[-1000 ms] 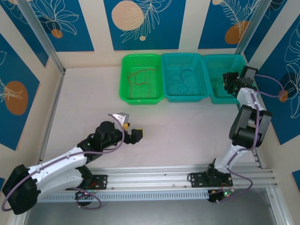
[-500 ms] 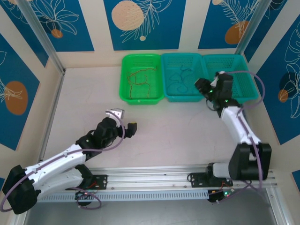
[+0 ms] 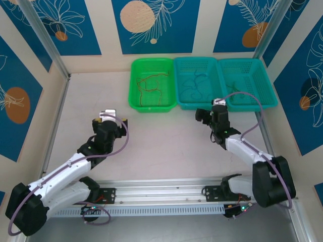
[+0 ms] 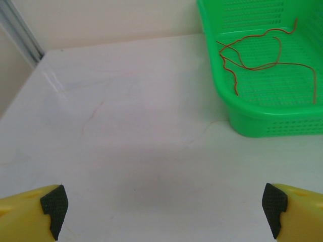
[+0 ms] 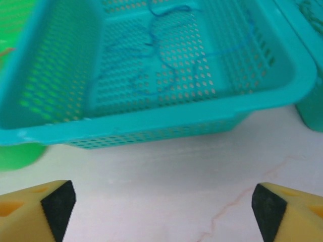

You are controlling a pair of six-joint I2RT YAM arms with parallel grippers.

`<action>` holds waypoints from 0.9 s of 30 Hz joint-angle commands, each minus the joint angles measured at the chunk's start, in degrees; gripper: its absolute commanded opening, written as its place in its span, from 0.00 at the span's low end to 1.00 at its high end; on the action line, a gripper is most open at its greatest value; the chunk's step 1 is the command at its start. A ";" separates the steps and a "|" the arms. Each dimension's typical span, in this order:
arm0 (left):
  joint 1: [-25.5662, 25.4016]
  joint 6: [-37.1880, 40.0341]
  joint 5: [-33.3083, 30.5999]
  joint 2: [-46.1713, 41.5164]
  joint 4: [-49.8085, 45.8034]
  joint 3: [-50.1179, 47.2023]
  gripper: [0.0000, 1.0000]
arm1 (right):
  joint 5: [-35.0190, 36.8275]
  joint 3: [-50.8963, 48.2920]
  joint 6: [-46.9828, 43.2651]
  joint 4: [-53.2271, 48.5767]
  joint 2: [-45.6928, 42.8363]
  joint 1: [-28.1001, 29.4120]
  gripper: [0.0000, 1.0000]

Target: Untangle the cables

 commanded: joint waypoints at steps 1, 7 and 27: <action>1.43 5.58 -2.82 1.30 3.91 -0.79 1.00 | 8.46 2.48 -4.13 4.57 2.76 -0.02 0.95; 3.69 8.50 -2.95 4.19 5.91 -1.01 1.00 | 6.40 1.62 -8.75 10.40 5.87 -2.28 0.95; 13.23 14.17 10.46 7.10 15.63 -5.29 1.00 | -19.56 -10.09 -11.12 37.75 16.11 -14.54 0.99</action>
